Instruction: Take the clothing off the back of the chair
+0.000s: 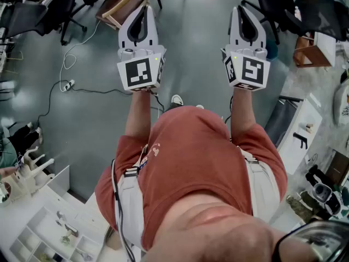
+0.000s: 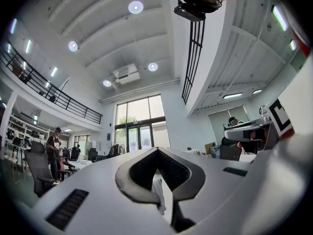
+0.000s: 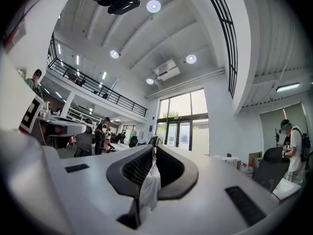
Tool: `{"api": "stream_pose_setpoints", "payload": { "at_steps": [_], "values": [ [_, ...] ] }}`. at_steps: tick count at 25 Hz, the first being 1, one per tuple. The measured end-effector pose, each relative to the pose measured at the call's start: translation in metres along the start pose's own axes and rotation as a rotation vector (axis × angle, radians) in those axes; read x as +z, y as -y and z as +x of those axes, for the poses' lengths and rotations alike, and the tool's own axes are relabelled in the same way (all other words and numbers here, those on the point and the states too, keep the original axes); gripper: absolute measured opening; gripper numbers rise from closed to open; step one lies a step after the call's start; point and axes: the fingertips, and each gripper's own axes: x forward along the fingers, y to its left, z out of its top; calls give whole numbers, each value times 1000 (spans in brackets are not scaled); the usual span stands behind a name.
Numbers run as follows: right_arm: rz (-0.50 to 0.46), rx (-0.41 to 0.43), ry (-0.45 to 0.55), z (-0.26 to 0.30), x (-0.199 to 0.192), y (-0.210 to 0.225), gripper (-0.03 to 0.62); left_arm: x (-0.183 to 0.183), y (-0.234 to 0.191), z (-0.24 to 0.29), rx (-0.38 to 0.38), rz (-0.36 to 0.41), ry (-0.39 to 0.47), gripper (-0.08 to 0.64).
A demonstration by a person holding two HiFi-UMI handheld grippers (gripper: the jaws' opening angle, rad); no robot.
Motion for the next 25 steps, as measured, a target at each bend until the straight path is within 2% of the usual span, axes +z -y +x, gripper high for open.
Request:
{"api": "stream_pose_setpoints", "payload": {
  "at_steps": [5,9,14,17,25],
  "values": [
    [23,13,4,-7,-3,9,37,-2,13,-3,22,-9,-10,14],
    [24,15,5,-15,-1,16,37,0,28,-6,9,-1,-8,14],
    [53,49,-9,-20,-9,5,38,-2,29,-15,3,-7,-10,14],
    [81,64,-6,-15,-10,-7,38,-3,16,-23,16,-3,-16,14],
    [67,114,0,9,-7,-70,38,-15,-51,-47,80,-4,-16,14]
  ]
}}
